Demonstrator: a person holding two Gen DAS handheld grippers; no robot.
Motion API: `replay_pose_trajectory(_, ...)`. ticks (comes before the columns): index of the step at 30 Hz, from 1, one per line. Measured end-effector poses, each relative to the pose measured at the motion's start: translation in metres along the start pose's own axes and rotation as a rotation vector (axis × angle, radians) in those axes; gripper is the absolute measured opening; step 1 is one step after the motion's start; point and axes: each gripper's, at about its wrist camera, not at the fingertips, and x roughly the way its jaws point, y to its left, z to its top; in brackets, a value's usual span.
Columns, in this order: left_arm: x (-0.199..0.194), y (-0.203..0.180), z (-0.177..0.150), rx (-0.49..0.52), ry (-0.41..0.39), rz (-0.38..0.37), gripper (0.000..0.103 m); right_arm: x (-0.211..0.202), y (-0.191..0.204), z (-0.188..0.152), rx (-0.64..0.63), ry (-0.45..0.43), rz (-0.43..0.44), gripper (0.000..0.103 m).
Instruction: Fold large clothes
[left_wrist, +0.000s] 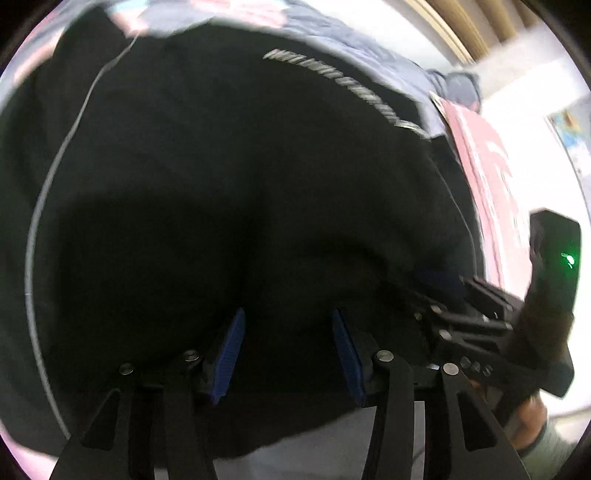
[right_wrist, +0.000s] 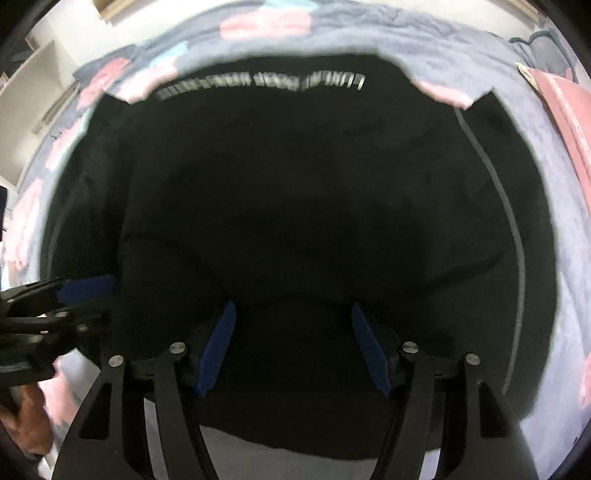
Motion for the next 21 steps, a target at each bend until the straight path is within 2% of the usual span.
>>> replay_pose_trajectory(3,-0.004,0.003,0.000,-0.045,-0.001,-0.024,0.050,0.000,-0.002,-0.002,-0.020,-0.008,-0.020,0.069)
replay_pose_trajectory(9,-0.021,-0.017,-0.001,0.001,-0.008,0.012,0.050,-0.019,-0.008,-0.016,0.027,-0.030,0.024,0.071)
replay_pose_trajectory(11,-0.024,-0.025,-0.006,0.034,0.000,0.027,0.051,-0.032,-0.008,-0.030,0.041,-0.037,0.064,0.071)
replay_pose_trajectory(13,-0.029,-0.025,-0.018,0.068,0.044,0.047,0.051,-0.044,-0.017,-0.046,0.045,-0.037,0.074,0.071)
replay_pose_trajectory(15,-0.039,-0.020,-0.026,0.056,0.048,0.057,0.051,-0.054,-0.026,-0.061,0.047,-0.041,0.068,0.071)
replay_pose_trajectory(18,-0.067,-0.001,-0.035,-0.001,0.010,0.048,0.051,-0.080,-0.046,-0.070,0.078,-0.085,0.043,0.071)
replay_pose_trajectory(21,-0.107,0.033,-0.034,-0.091,-0.083,0.070,0.051,-0.110,-0.081,-0.062,0.144,-0.139,0.002,0.077)
